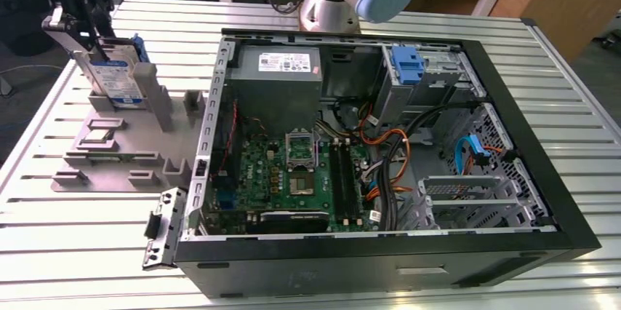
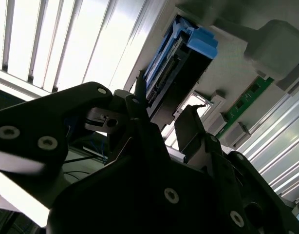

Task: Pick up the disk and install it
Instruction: 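Pick up the disk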

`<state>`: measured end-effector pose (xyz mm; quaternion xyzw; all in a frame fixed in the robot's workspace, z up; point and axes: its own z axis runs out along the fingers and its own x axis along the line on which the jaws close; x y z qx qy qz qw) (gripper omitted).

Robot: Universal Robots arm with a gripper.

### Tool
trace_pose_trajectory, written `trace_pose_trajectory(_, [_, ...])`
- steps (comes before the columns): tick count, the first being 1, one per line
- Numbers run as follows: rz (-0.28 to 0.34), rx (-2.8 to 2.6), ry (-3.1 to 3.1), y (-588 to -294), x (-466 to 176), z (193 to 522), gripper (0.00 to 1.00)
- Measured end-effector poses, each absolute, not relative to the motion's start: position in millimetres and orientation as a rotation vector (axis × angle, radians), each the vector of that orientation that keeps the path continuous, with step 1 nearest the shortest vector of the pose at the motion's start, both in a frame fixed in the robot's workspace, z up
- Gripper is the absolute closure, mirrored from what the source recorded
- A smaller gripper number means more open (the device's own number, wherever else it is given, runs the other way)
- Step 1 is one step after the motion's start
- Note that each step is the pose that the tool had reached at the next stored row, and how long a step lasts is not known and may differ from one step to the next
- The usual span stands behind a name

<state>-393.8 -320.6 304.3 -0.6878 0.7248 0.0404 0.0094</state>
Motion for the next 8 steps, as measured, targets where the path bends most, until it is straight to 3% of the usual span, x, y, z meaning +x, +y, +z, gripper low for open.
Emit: trace_pose_trajectory(8, [0.126, -2.169, 2.244, -320.6, -391.1, 303.8, 0.49])
